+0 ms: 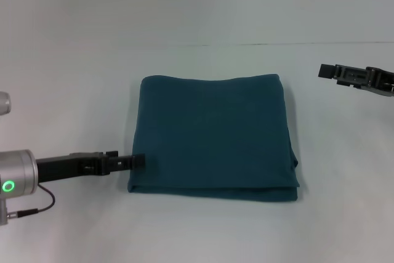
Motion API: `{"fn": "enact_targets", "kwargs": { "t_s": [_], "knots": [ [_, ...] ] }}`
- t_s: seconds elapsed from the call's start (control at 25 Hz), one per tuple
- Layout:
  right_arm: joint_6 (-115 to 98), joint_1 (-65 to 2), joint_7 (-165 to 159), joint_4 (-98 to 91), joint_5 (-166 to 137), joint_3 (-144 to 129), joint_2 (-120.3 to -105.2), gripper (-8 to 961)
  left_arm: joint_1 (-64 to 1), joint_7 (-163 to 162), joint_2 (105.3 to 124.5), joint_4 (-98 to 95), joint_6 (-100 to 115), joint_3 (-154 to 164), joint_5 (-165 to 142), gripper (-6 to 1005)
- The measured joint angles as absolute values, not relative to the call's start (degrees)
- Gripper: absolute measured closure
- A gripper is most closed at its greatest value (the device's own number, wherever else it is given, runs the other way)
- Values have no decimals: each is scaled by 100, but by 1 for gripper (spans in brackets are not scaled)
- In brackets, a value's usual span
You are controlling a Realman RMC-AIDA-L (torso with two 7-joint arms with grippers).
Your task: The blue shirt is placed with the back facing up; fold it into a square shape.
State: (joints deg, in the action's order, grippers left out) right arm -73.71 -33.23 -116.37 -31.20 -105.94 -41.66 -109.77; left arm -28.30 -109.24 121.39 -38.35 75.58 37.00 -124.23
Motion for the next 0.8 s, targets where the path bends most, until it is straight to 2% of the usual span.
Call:
{"fn": "enact_targets", "kwargs": {
  "t_s": [0.8],
  "knots": [
    [-7384,-3322,-11671,-3120,-10594,-4166,-10977,28,-3231,-10925,12151,-3620,7285,3921,-12472,58]
  ]
}}
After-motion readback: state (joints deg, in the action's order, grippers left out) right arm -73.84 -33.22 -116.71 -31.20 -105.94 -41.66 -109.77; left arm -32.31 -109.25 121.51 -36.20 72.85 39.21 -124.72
